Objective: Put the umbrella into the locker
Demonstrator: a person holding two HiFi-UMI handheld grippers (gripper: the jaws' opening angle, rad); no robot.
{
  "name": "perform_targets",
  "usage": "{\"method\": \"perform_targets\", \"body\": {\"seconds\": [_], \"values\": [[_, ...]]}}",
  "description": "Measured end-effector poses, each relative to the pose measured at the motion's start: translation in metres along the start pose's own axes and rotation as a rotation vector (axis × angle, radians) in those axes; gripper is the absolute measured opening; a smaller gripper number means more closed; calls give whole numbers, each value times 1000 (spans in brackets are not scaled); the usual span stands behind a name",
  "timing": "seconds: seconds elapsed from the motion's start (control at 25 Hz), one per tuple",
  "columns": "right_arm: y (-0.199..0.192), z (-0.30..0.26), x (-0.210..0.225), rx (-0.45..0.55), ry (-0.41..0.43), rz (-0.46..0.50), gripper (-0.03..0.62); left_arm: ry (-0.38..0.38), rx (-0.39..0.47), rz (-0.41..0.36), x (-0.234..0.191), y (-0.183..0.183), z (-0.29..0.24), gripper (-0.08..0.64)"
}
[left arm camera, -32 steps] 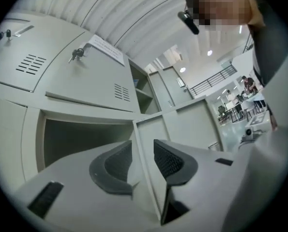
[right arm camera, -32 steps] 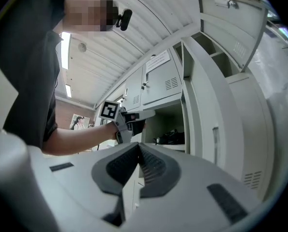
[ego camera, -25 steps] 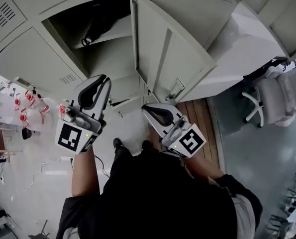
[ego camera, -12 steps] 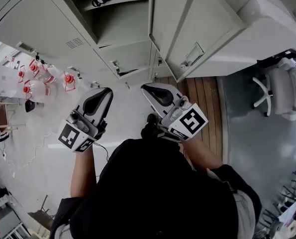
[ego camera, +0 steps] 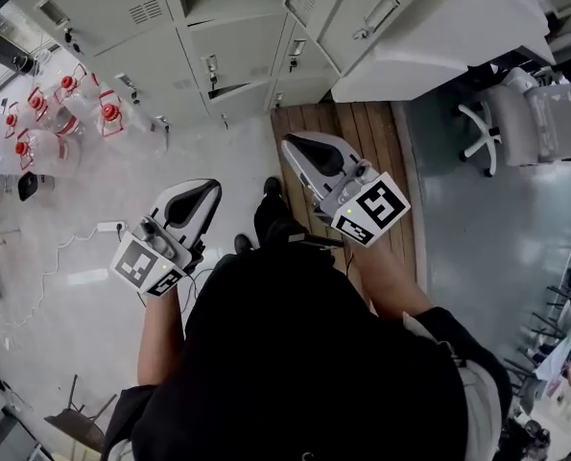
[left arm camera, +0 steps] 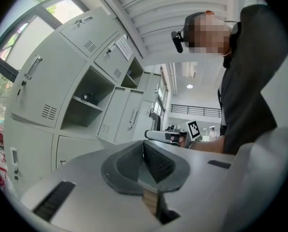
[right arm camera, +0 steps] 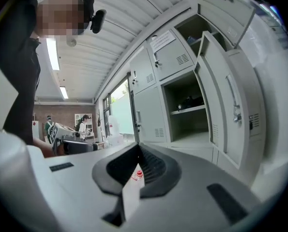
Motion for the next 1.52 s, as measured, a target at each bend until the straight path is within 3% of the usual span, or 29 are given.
{"method": "perform_targets", "body": {"seconds": [0.28, 0.48, 0.84, 1.08, 1.32, 1.52], "values": [[-36, 35, -72, -77, 6, -17, 11, -10, 34, 76, 49, -46, 52, 17], [-43, 52, -101, -85, 65, 6, 11, -12, 45, 77, 82, -57, 62, 17], [-46, 101, -133, -36, 190, 30, 11, -3, 19, 45, 152, -62, 49, 17], [-74, 160, -132, -41, 222, -18, 11, 18, -24, 37, 205, -75, 31, 17], [-86, 182, -139, -19, 339, -21, 11, 34, -67, 40, 240, -90, 23, 17], [-97, 191, -140, -40, 379, -48, 11, 63, -77, 70, 256, -102, 20, 18]]}}
Point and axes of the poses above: the fingertips, and each gripper's own axes: z backward along the fingers, x to its right, y out of its top, the point moved 10 cm from there along z, backward along the fingers, and after that the axes turned 6 degrees about -x, right-handed, at the moved point
